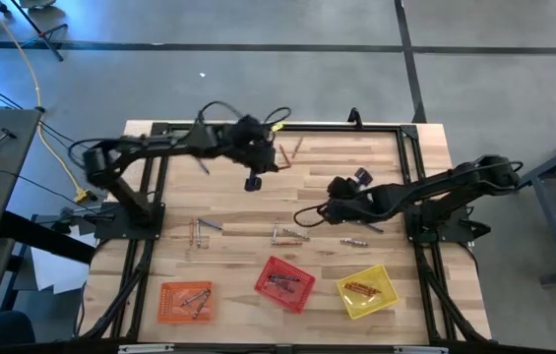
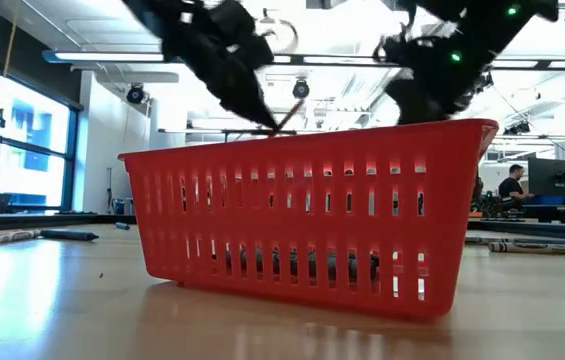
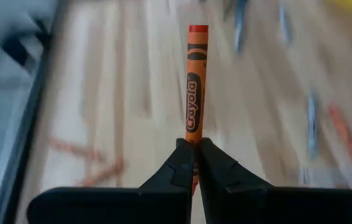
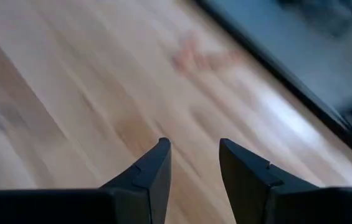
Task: Sort crayons
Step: Put the orange crayon into the yellow bin
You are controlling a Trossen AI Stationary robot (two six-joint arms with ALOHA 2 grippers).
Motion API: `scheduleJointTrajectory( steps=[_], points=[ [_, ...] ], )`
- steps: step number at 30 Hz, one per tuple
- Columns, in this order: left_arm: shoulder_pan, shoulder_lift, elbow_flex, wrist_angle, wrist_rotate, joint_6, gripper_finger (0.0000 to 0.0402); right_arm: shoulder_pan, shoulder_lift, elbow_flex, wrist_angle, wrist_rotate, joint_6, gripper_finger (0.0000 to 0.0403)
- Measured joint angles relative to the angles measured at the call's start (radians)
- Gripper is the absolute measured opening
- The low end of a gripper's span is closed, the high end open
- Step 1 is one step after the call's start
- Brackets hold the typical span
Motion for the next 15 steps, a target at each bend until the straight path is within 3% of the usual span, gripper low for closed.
scheduleJointTrajectory(
  steps=[4,8,12,15],
  points=[
    [-0.058,-0.112,-0.214,0.358,-0.008,-0.119,0.0,0.006,-0.063,-0.095,0.447,0.004,-0.197,0.0128],
    [-0.115,-0.163,-0.353,0.652,-0.089,-0.236,0.0,0.015,-0.093,-0.191,0.862,-0.093,-0.325,0.0128],
    [-0.183,-0.168,-0.39,0.785,-0.167,-0.278,0.0,0.019,-0.076,-0.27,1.194,-0.216,-0.373,0.0128],
    [-0.239,-0.168,-0.39,0.797,-0.258,-0.27,0.0,0.019,-0.051,-0.292,1.31,-0.224,-0.376,0.0128]
  ],
)
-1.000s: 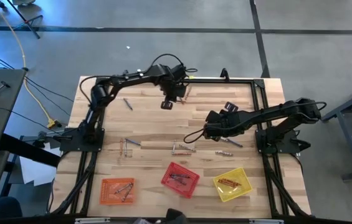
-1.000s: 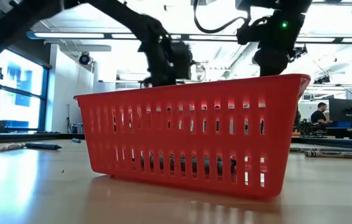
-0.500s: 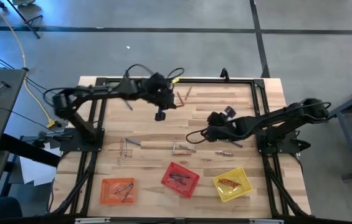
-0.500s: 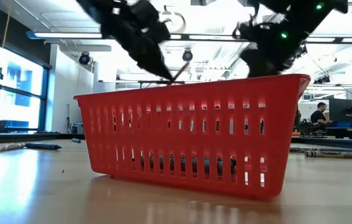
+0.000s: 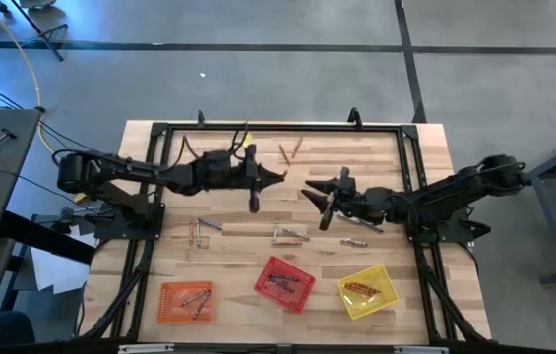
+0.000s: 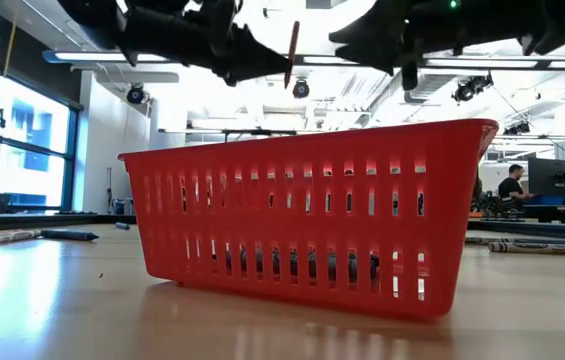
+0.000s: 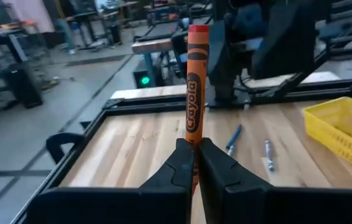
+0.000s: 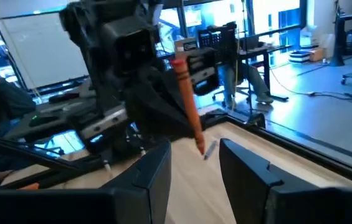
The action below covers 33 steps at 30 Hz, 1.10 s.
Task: Sort crayons
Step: Put the orange crayon into the yellow bin
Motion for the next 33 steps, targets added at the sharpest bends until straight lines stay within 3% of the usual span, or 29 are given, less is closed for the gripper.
scheduleJointTrajectory(
  steps=[5,11,33],
  points=[
    [-0.072,0.001,0.0,0.029,-0.143,-0.032,0.0,0.014,0.046,0.034,0.009,0.002,-0.009,0.0128],
    [-0.115,0.004,0.0,0.06,-0.223,-0.086,0.0,0.034,0.096,0.102,0.01,0.002,-0.068,0.0128],
    [-0.199,0.007,0.0,0.106,-0.23,-0.155,0.0,0.039,0.096,0.121,0.043,-0.004,-0.112,0.0128]
  ],
)
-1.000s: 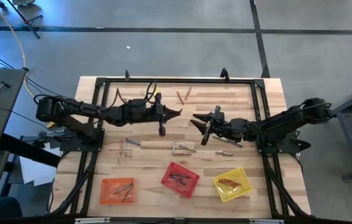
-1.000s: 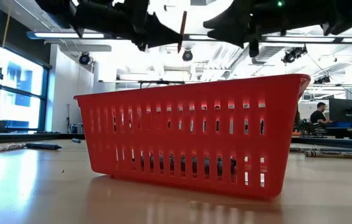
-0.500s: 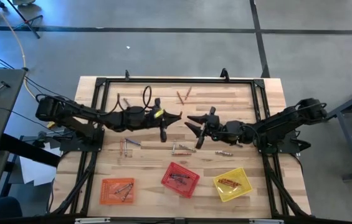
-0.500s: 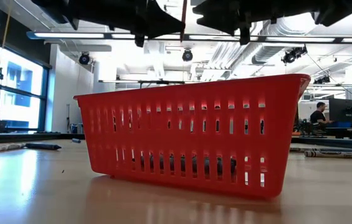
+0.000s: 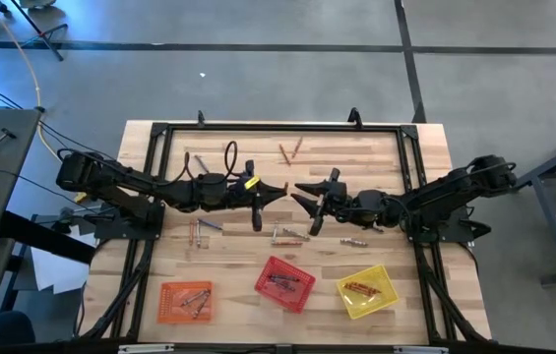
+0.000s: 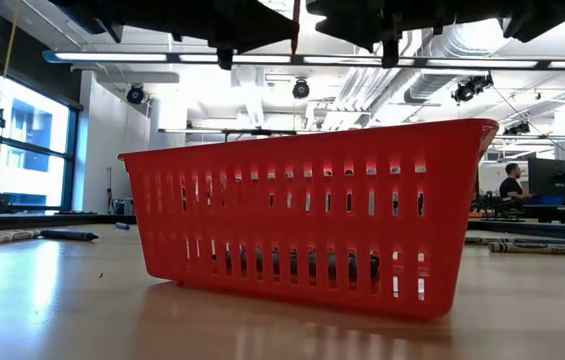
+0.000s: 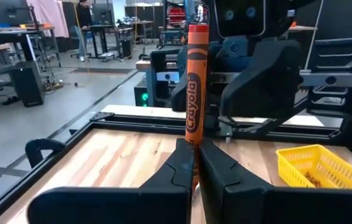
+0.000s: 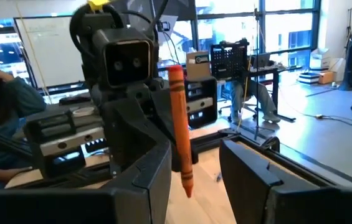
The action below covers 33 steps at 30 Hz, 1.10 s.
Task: Sort crayons
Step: Put the orange crayon into the yellow bin
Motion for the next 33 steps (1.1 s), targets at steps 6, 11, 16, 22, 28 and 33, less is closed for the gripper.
scheduleJointTrajectory(
  steps=[6,11,16,22,28,33],
  points=[
    [-0.004,0.033,0.0,0.032,0.0,-0.007,0.0,0.0,0.0,0.0,0.04,-0.001,-0.03,0.0128],
    [-0.004,0.081,0.001,0.102,0.0,-0.008,0.0,0.0,0.0,0.0,0.058,-0.001,-0.047,0.0128],
    [-0.004,0.087,0.019,0.104,0.008,-0.008,0.0,0.0,0.0,0.0,0.059,-0.001,-0.047,0.0128],
    [-0.004,0.097,0.057,0.097,0.038,0.017,0.0,-0.011,0.0,0.0,0.059,-0.034,-0.046,0.0128],
    [-0.004,0.136,0.083,0.073,0.046,0.02,0.0,-0.027,0.0,0.001,0.068,-0.047,-0.046,0.0127],
    [-0.003,0.145,0.089,0.082,0.045,0.02,0.0,-0.029,0.0,0.001,0.066,-0.047,-0.041,0.0089]
  ],
)
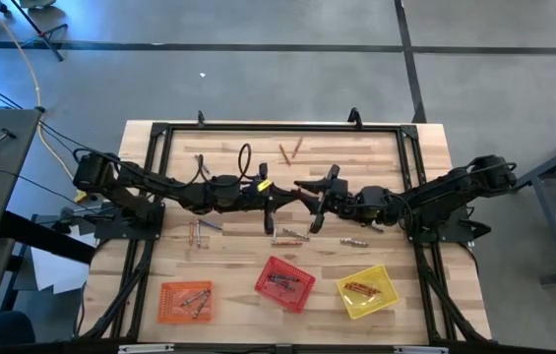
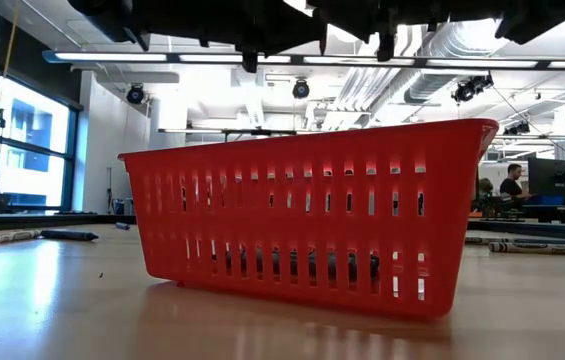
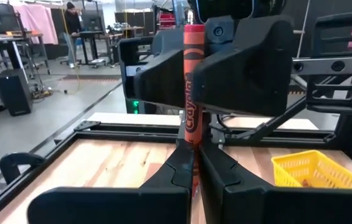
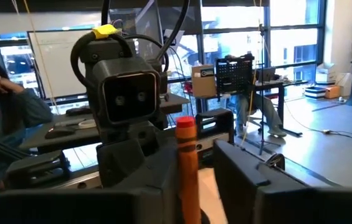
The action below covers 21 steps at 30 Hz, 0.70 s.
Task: Sort crayons
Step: Put the orange crayon into the yellow bin
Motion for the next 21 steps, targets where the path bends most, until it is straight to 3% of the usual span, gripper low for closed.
scheduleJointTrajectory(
  steps=[5,15,21],
  points=[
    [0.0,0.0,0.0,0.0,-0.004,0.006,0.0,-0.002,0.0,0.0,0.001,0.001,-0.005,0.0013],
    [0.0,0.0,0.0,0.002,-0.036,0.008,0.0036,-0.004,0.0,0.0,0.0,0.037,-0.002,0.0005],
    [-0.002,0.0,0.0,0.003,-0.041,0.008,0.0097,-0.005,0.0,0.0,-0.043,0.193,-0.032,0.0003]
  ],
)
